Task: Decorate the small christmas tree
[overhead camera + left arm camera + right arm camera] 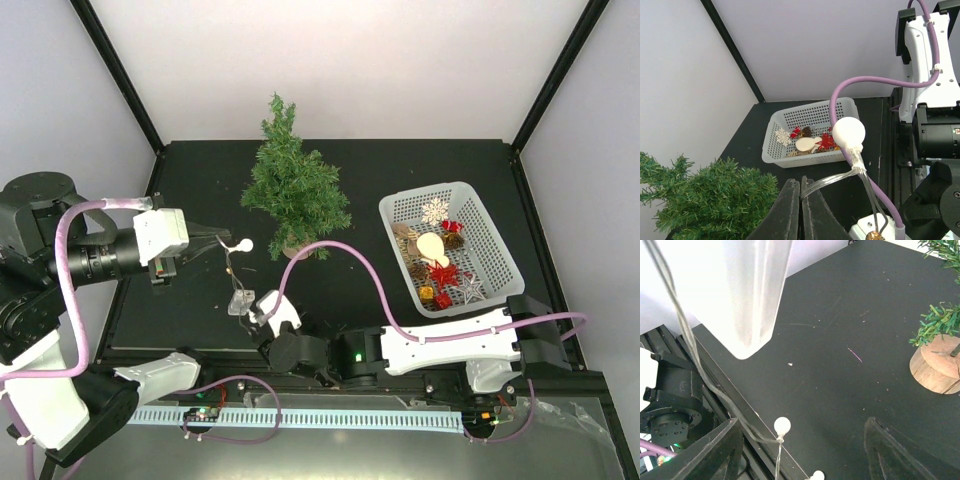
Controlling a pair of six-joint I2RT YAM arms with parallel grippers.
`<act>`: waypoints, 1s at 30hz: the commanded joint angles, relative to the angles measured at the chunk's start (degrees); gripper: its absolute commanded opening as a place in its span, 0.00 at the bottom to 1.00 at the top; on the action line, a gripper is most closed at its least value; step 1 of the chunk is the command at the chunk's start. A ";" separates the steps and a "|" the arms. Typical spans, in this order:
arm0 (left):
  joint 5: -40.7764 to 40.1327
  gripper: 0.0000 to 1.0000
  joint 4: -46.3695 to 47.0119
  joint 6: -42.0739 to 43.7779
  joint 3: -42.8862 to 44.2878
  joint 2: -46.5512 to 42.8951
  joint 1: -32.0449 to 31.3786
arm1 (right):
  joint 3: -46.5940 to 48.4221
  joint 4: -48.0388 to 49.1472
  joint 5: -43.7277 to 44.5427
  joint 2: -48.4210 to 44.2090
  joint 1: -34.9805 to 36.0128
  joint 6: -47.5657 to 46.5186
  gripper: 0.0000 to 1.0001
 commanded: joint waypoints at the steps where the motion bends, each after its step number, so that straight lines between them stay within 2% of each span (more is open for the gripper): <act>1: 0.04 0.02 0.79 -0.27 1.24 0.39 0.18 | -1.21 2.10 -0.14 0.02 -0.45 -0.09 0.66; 8: -1.30 0.02 1.68 0.24 0.76 0.50 0.18 | -9.64 1.22 -0.46 -8.24 -0.46 4.42 0.65; 13: -1.47 0.02 2.73 -0.72 0.89 0.64 0.22 | -14.70 4.65 -5.47 -12.02 -0.46 4.64 0.64; 18: -1.19 0.01 3.09 -1.95 1.96 1.34 0.18 | -14.26 7.89 -11.29 -8.24 -0.46 3.07 0.64; 30: -0.88 0.02 3.98 -3.73 4.64 1.81 0.18 | -16.00 17.08 -18.58 3.31 -3.15 4.21 0.63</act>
